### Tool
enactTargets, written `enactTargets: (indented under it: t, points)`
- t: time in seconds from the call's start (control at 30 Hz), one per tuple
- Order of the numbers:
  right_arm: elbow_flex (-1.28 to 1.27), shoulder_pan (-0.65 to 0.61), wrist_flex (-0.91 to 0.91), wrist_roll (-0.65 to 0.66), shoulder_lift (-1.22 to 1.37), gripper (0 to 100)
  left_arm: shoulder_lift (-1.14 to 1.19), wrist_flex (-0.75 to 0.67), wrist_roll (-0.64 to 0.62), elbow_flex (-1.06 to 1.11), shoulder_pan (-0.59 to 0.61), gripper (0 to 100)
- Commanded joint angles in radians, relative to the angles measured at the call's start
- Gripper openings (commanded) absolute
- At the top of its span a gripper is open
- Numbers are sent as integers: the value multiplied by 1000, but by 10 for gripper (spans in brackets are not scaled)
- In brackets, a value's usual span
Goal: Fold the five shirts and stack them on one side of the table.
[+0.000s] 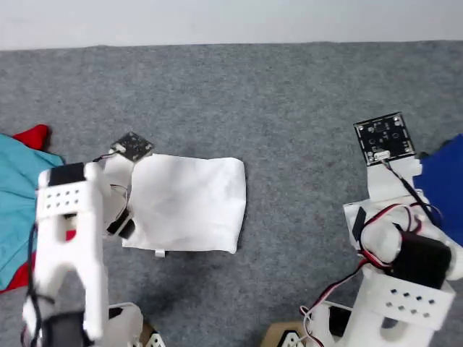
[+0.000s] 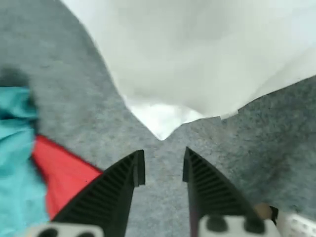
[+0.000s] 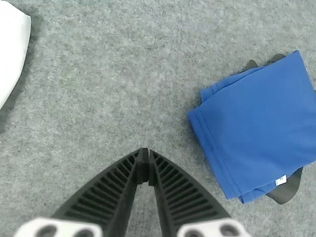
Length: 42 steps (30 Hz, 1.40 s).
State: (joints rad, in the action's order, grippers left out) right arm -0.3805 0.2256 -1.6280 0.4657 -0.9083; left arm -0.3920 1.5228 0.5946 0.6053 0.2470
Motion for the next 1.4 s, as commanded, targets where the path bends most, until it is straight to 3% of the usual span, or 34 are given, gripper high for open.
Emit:
enactTargets:
  t: [0.0, 0.23, 0.47, 0.67, 0.83, 0.97, 1.13, 1.37]
  points:
    - [6, -13, 10, 2, -15, 9, -189, 25, -2, -79, -3, 145]
    - [6, -16, 10, -48, -15, 9, -216, -17, -57, -21, -20, 119]
    - [6, -16, 7, -48, -15, 9, -101, -267, -138, 150, -110, 32]
    - [8, -16, -15, -46, -16, 9, 77, -354, -176, 189, -150, 32]
    - [8, -15, -21, -43, -18, 9, 244, -331, -170, 168, -114, 29]
    - [8, -15, -18, -41, -16, 9, 238, -301, -170, 96, -69, 29]
    - [8, -27, -10, -41, -16, 9, 120, -172, -170, -28, -97, 29]
    - [2, -177, 15, -60, 24, 9, -209, 11, -212, -183, -138, 28]
